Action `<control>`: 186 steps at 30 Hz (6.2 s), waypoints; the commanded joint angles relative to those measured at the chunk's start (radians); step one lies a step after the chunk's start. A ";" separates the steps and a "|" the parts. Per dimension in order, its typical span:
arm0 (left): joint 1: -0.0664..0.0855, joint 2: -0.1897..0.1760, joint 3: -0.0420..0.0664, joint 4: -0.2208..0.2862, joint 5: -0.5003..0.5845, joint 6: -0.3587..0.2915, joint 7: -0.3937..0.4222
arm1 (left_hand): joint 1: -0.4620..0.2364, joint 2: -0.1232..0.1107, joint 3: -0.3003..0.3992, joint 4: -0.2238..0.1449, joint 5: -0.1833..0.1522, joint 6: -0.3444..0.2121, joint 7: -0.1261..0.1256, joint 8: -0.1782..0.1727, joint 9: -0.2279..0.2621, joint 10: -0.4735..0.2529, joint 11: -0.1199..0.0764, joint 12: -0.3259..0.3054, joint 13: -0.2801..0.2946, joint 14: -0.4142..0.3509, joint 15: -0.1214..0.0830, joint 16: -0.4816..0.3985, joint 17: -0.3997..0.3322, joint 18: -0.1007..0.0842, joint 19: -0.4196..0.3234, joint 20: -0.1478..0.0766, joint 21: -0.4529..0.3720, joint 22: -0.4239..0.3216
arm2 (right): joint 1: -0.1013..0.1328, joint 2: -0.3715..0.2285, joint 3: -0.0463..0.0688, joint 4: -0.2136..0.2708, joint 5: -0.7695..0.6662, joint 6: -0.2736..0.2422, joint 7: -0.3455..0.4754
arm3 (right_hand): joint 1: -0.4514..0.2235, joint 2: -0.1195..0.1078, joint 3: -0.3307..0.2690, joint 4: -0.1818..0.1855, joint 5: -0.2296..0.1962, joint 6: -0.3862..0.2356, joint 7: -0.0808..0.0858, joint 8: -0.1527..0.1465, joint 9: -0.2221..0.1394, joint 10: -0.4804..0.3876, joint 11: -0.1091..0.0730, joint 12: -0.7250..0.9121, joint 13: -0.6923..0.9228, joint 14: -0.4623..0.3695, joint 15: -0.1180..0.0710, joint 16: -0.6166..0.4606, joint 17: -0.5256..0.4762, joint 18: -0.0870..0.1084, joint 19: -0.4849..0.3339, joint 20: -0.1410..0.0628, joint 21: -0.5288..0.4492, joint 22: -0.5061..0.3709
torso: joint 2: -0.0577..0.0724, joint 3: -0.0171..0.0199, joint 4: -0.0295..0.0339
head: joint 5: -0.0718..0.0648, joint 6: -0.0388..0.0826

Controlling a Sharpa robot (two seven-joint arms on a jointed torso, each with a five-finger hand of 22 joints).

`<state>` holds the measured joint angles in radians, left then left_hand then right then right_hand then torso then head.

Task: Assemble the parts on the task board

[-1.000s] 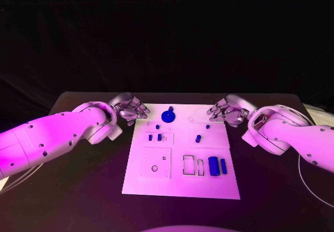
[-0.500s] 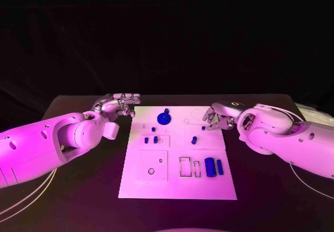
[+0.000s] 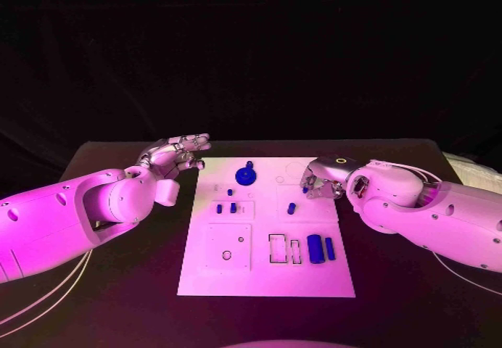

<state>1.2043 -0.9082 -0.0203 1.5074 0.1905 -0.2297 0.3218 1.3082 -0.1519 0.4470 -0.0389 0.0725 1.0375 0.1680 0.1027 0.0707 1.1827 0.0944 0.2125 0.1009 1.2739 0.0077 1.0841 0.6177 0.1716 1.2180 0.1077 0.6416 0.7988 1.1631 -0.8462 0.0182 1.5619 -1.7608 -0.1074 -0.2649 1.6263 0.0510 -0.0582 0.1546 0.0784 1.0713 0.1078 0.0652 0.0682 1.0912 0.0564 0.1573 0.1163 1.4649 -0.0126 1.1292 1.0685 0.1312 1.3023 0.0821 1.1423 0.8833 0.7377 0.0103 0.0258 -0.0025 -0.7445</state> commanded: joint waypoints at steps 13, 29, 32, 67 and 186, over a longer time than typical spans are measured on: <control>0.000 -0.001 0.000 0.000 -0.025 -0.007 -0.003 | -0.002 0.001 -0.018 -0.004 0.006 -0.015 0.007 -0.007 -0.002 -0.014 0.000 0.012 0.003 -0.015 0.002 -0.008 -0.019 0.010 -0.009 0.002 -0.010 -0.005 | -0.010 0.023 -0.003 -0.011 -0.044 0.078 0.008 | 0.054 -0.005 0.210 -0.032 0.017 0.039 0.002 0.001 0.001 0.059 -0.001 -0.032 -0.053 0.030 -0.008 0.000 -0.006 -0.005 0.013 -0.006 0.007 0.007 | -0.001 0.0010 0.0005 | 0.002 -0.004; 0.000 -0.001 0.001 0.001 -0.038 -0.032 -0.007 | 0.004 0.006 -0.020 -0.007 0.007 -0.017 0.007 -0.006 -0.002 -0.015 -0.001 0.016 0.003 -0.015 0.002 -0.006 -0.019 0.011 -0.009 0.003 -0.011 -0.007 | -0.017 0.023 -0.003 -0.005 -0.073 0.020 -0.021 | -0.151 -0.136 0.593 -0.093 0.001 0.079 0.005 0.004 0.007 0.118 -0.003 -0.068 -0.050 0.037 -0.008 0.018 0.002 -0.015 0.042 0.001 0.056 0.073 | -0.001 0.0013 0.0005 | 0.001 -0.011; 0.000 -0.001 0.001 0.001 -0.039 -0.032 -0.007 | 0.005 0.007 -0.020 -0.007 0.007 -0.017 0.007 -0.005 -0.001 -0.015 -0.001 0.017 0.004 -0.015 0.002 -0.006 -0.020 0.011 -0.008 0.003 -0.011 -0.007 | -0.017 0.018 -0.003 0.002 -0.071 -0.005 -0.026 | -0.179 -0.142 0.594 -0.091 -0.016 0.085 0.003 0.005 0.009 0.121 -0.005 -0.069 -0.050 0.037 -0.008 0.020 0.004 -0.016 0.043 0.001 0.058 0.077 | -0.001 0.0009 0.0007 | 0.001 -0.012; 0.000 0.000 0.001 -0.008 -0.053 -0.050 -0.011 | 0.015 0.014 -0.025 -0.013 0.008 -0.027 0.010 -0.004 -0.001 -0.028 0.002 0.023 0.003 -0.019 0.004 -0.007 -0.032 0.011 -0.008 0.003 -0.013 -0.010 | -0.013 -0.065 0.016 0.100 -0.002 -0.107 -0.048 | -0.240 -0.154 0.575 -0.077 -0.031 0.092 0.002 0.005 0.012 0.129 -0.003 -0.073 -0.050 0.042 -0.010 0.047 0.029 -0.024 0.063 0.001 0.090 0.126 | -0.002 0.0002 -0.0026 | 0.000 -0.014; 0.001 0.005 0.001 0.005 -0.068 -0.032 -0.037 | 0.034 0.027 -0.024 -0.026 0.008 -0.038 0.014 0.000 -0.001 -0.045 0.006 0.034 0.002 -0.031 0.006 -0.011 -0.052 0.011 -0.011 0.005 -0.015 -0.014 | -0.136 0.190 -0.020 0.136 -0.025 -0.066 -0.040 | -0.280 -0.191 0.432 -0.081 -0.022 -0.161 0.055 -0.001 -0.002 -0.160 0.065 -0.076 -0.050 -0.020 0.039 -0.040 -0.088 0.010 -0.032 0.040 -0.037 -0.058 | -0.002 0.0004 -0.0008 | 0.096 -0.071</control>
<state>1.2043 -0.9050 -0.0202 1.5111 0.1268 -0.2777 0.2826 1.3341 -0.1262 0.4223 -0.0581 0.0766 1.0052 0.1815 0.0978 0.0697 1.1433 0.0980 0.2403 0.1027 1.2493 0.0109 1.0798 0.5662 0.1712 1.2130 0.1128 0.6299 0.7863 1.0303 -0.6518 0.0003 1.6983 -1.7654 -0.1495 -0.2755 1.3366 -0.1413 0.3764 0.0717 0.0593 0.9105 0.1609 0.0653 0.0657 0.9312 0.1266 0.0806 0.0650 1.4536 0.0267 1.0920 0.9813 0.1233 1.2764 0.1219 1.1099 0.8260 0.7355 0.0101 0.0244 0.0949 -0.8180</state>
